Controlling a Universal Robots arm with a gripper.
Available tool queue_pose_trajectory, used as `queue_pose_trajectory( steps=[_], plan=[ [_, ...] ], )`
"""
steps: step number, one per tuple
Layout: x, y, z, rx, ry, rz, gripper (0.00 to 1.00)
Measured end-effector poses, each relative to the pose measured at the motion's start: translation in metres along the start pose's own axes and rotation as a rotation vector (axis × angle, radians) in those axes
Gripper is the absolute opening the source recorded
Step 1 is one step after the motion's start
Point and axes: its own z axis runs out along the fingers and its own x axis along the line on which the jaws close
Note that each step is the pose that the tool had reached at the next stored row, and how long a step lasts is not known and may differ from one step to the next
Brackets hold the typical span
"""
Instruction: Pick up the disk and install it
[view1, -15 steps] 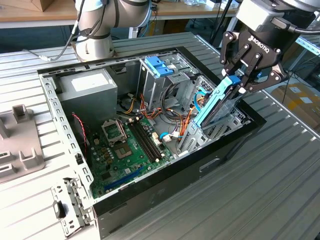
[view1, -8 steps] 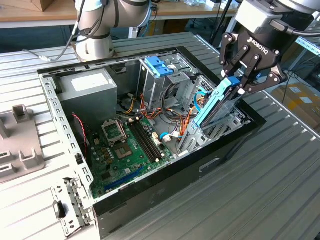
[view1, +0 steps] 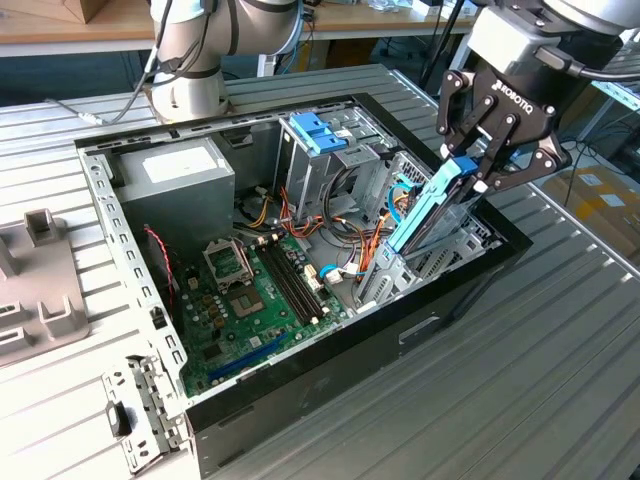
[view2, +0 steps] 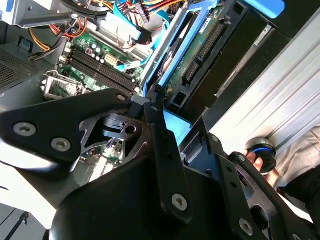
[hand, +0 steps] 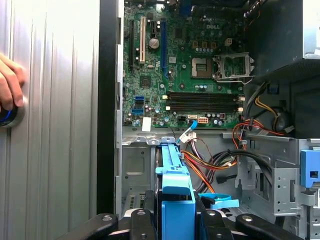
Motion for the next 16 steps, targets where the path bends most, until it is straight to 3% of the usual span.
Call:
queue_pose_trajectory(
  steps=[16],
  plan=[
    [0.0003, -0.0002, 0.0057, 0.0000, 0.0001, 0.000, 0.37]
  ],
)
